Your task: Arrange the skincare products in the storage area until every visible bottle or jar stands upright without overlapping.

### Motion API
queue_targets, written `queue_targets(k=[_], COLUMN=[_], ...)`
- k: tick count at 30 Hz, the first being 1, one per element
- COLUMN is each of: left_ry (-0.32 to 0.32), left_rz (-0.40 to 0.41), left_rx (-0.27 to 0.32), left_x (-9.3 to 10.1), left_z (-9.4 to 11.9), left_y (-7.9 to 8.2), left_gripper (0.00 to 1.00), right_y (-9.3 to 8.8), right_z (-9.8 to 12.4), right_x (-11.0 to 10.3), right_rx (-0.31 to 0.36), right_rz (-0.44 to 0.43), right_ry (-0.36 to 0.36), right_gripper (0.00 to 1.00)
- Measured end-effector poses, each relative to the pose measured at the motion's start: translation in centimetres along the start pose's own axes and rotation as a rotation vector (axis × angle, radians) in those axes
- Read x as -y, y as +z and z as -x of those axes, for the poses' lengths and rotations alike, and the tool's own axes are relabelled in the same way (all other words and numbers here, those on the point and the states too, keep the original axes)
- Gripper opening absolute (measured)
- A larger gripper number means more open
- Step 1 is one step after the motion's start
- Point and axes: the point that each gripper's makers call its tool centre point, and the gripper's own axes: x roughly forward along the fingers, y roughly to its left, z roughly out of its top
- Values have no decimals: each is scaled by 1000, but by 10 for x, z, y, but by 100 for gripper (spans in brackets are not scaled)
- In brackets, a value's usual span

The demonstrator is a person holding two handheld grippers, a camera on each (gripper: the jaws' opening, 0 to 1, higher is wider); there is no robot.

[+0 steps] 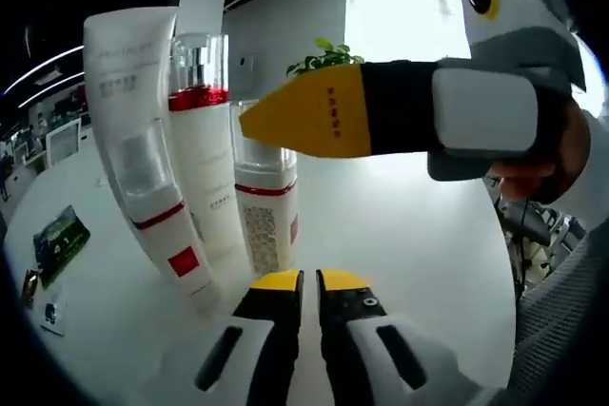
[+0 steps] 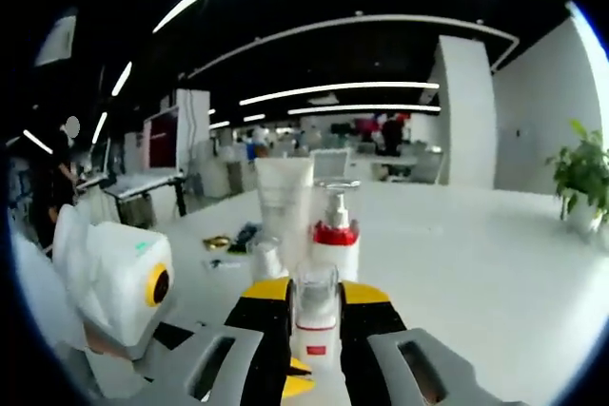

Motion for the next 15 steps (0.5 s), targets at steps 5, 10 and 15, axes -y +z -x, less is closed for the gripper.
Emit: queue_targets(k=[5, 10, 15], left_ry=[4, 25, 28], left_rz=[-2, 17, 12], left_rx=[7, 10, 10], left_x=[-3, -10, -11], left_z=[0, 1, 1], left_y=[3, 4, 4], left_gripper=[4, 4, 5], right_y=[0, -1, -1], right_z=[-1, -2, -3], right_x=[2, 0, 0], right_rx=[-3, -10, -10], right_rz=[2, 3, 0], right_ry=[-5, 4, 4], right_gripper=[12, 12, 12])
